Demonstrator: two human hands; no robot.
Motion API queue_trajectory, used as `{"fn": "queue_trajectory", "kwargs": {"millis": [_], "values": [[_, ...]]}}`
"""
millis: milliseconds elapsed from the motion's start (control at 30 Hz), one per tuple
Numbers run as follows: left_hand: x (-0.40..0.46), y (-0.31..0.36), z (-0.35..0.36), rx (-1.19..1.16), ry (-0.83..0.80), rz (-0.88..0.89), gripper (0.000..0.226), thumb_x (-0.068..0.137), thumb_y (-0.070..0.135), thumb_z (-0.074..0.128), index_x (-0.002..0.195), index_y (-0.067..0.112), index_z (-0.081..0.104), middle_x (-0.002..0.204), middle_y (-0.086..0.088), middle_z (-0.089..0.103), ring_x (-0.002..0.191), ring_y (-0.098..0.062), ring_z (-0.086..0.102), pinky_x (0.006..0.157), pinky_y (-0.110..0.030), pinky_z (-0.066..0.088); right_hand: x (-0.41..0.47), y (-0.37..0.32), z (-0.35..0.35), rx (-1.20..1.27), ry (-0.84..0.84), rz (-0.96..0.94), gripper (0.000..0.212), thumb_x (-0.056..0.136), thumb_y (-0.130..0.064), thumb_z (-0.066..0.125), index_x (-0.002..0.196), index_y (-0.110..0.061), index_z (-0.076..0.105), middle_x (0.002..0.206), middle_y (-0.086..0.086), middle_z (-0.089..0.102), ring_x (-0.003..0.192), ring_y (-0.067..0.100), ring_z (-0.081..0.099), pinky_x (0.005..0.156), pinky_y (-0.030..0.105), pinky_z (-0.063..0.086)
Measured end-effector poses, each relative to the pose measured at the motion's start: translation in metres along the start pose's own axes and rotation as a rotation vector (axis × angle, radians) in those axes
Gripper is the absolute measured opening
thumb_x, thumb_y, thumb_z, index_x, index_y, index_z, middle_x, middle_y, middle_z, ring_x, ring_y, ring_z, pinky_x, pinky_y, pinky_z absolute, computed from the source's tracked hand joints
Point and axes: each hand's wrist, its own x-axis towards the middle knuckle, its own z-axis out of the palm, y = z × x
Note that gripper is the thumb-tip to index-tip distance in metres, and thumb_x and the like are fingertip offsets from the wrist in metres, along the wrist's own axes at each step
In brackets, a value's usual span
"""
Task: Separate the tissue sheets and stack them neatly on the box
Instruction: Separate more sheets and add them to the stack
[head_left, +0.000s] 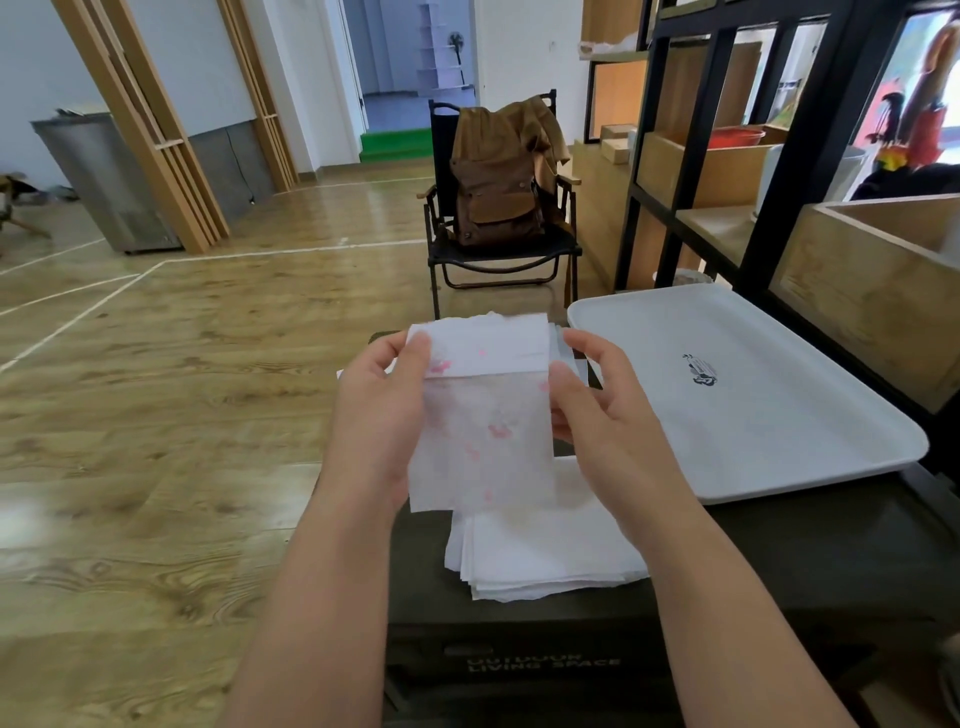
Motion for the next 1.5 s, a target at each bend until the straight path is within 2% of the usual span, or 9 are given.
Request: {"fn": "queue_trajectory", "kwargs": {"millis": [233,467,633,800,900,1000,1133,1300,1500], "values": [[-0.001,0.000,-0.011,0.352,-0.239,0.174,0.017,0.096,0.034,0.060,0.106,0.048,0.063,0.080,0.003,0.072,0.078,-0.022,0.067,0.076,-0.047,0.056,0.001,0.000,-0.001,-0.057,0.042,-0.098,0.024,0.093,-0.040,0.058,0.107,-0.058,0.050,0.077,0.001,0.066,0.080,0.012,0.063,0.059,0.016,0.052],[0.003,-0.002,-0.021,0.569,-0.308,0.292,0.024,0.085,0.015,0.074,0.090,0.039,0.075,0.070,0.019,0.065,0.056,-0.002,0.050,0.059,-0.009,0.042,0.002,0.003,-0.005,-0.194,0.103,-0.179,0.035,0.088,-0.017,0.069,0.098,-0.050,0.062,0.089,-0.017,0.065,0.084,-0.003,0.061,0.071,0.009,0.050],[0.005,-0.002,-0.023,0.647,-0.247,0.381,0.025,0.080,0.023,0.079,0.082,0.047,0.073,0.053,0.020,0.048,0.050,-0.002,0.041,0.051,-0.010,0.036,0.003,0.003,-0.008,-0.275,0.173,-0.190,0.029,0.085,-0.017,0.072,0.093,-0.045,0.067,0.082,-0.024,0.065,0.079,-0.008,0.061,0.070,0.008,0.050],[0.003,0.000,-0.022,0.723,-0.185,0.448,0.021,0.079,0.033,0.080,0.080,0.052,0.071,0.088,0.027,0.056,0.073,0.003,0.050,0.063,-0.012,0.036,0.002,0.006,-0.008,-0.429,0.211,-0.203,0.018,0.084,-0.029,0.074,0.083,-0.044,0.064,0.085,-0.023,0.054,0.082,-0.009,0.053,0.066,0.004,0.042],[0.001,0.001,-0.020,0.702,-0.220,0.411,0.014,0.083,0.034,0.076,0.080,0.046,0.070,0.108,0.030,0.054,0.089,0.004,0.055,0.068,-0.008,0.039,0.003,0.005,-0.007,-0.430,0.235,-0.220,0.011,0.088,-0.033,0.069,0.084,-0.041,0.061,0.095,-0.022,0.047,0.092,0.001,0.051,0.078,0.021,0.050],[0.000,0.002,-0.018,0.649,-0.292,0.348,0.009,0.090,0.036,0.067,0.082,0.037,0.064,0.096,0.019,0.066,0.070,-0.002,0.058,0.058,-0.011,0.040,0.003,0.002,-0.006,-0.277,0.180,-0.173,0.010,0.092,-0.032,0.061,0.085,-0.037,0.058,0.092,-0.019,0.058,0.092,0.003,0.058,0.077,0.036,0.057],[-0.005,0.006,-0.015,0.588,-0.408,0.322,0.015,0.099,0.035,0.055,0.087,0.030,0.062,0.081,-0.011,0.067,0.070,-0.026,0.061,0.067,-0.040,0.051,0.000,-0.004,-0.007,-0.148,0.178,-0.137,0.010,0.096,-0.036,0.053,0.090,-0.031,0.059,0.077,-0.004,0.066,0.061,0.007,0.058,0.049,0.019,0.046],[-0.008,0.012,-0.014,0.561,-0.468,0.197,0.014,0.097,0.033,0.058,0.084,0.036,0.062,0.058,-0.001,0.063,0.049,-0.006,0.054,0.050,-0.010,0.043,0.001,-0.010,-0.021,-0.046,0.135,0.087,0.010,0.092,-0.042,0.058,0.087,-0.038,0.066,0.081,0.004,0.071,0.079,0.028,0.068,0.069,0.044,0.058],[-0.006,-0.005,-0.015,0.864,-0.534,-0.063,0.011,0.092,0.027,0.067,0.099,0.028,0.059,0.057,0.009,0.066,0.047,0.001,0.060,0.051,-0.011,0.043,-0.002,0.003,-0.035,-0.407,-0.042,0.312,0.014,0.091,-0.031,0.063,0.081,-0.022,0.066,0.080,0.002,0.071,0.057,0.007,0.066,0.057,0.025,0.051]]}}
